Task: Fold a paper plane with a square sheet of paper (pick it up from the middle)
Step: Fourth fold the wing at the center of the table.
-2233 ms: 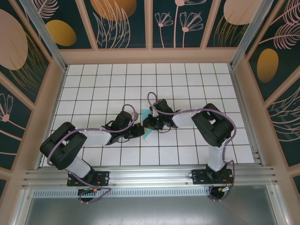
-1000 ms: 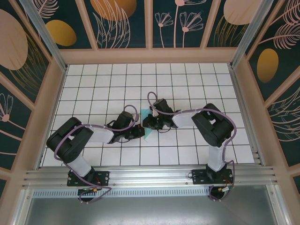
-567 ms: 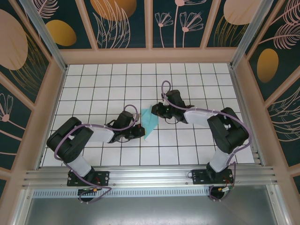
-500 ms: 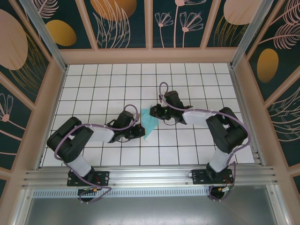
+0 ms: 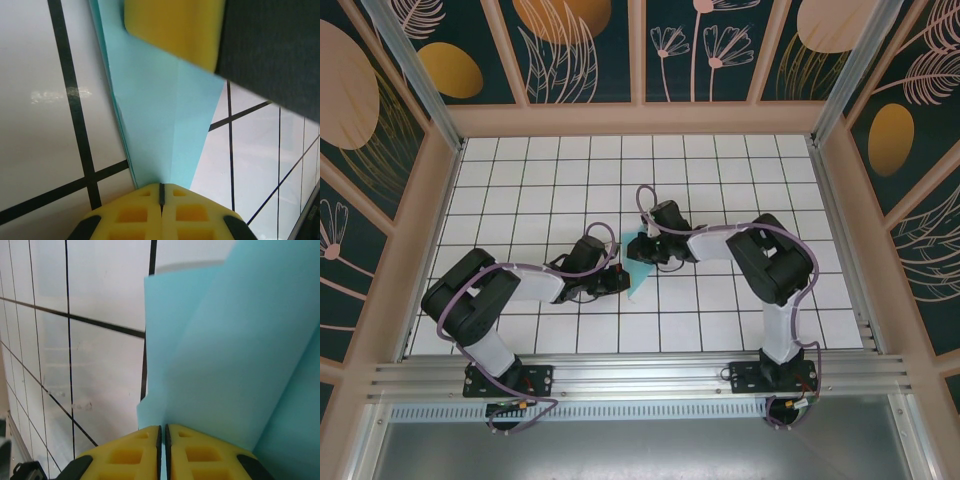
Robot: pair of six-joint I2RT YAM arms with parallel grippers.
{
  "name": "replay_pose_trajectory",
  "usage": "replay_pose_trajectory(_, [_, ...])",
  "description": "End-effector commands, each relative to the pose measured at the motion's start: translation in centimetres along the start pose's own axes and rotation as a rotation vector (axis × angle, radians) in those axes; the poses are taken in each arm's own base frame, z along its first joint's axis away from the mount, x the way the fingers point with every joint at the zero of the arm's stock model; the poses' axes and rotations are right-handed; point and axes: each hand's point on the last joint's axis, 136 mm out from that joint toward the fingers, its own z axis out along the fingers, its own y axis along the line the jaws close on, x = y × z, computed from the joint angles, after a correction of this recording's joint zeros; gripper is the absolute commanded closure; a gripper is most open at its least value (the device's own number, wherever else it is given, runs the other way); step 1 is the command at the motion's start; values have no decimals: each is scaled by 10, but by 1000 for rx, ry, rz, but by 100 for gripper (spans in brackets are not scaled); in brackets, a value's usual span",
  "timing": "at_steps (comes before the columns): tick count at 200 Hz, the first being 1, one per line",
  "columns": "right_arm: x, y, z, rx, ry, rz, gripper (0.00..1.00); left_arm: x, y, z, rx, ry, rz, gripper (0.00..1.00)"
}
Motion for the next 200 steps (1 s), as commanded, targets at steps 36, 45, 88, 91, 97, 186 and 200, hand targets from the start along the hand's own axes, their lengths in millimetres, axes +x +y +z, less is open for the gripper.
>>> replay_pose_trajectory(36, [-34, -31, -3, 73, -57, 33, 84, 61, 98, 8, -344, 167, -72, 100])
replay_pose_trajectory(45, [-37, -35, -4, 73, -57, 42, 84, 61, 99, 9, -345, 170, -72, 100])
replay_pose_trajectory(88, [-45, -42, 1, 60, -47, 48, 83, 64, 103, 10, -357, 184, -66, 100])
replay_pose_trajectory(91, [-50, -46, -1, 64, -55, 57, 83, 64, 103, 10, -358, 186, -67, 100])
replay_pose_trajectory(97, [-58, -53, -4, 73, -68, 71, 83, 65, 104, 10, -359, 190, -68, 100])
replay_pose_trajectory(186, [-100, -74, -7, 126, -117, 133, 83, 68, 108, 11, -377, 203, -66, 100])
replay_pose_trajectory(200, [-105, -78, -7, 123, -127, 145, 82, 68, 109, 11, -379, 204, -67, 100])
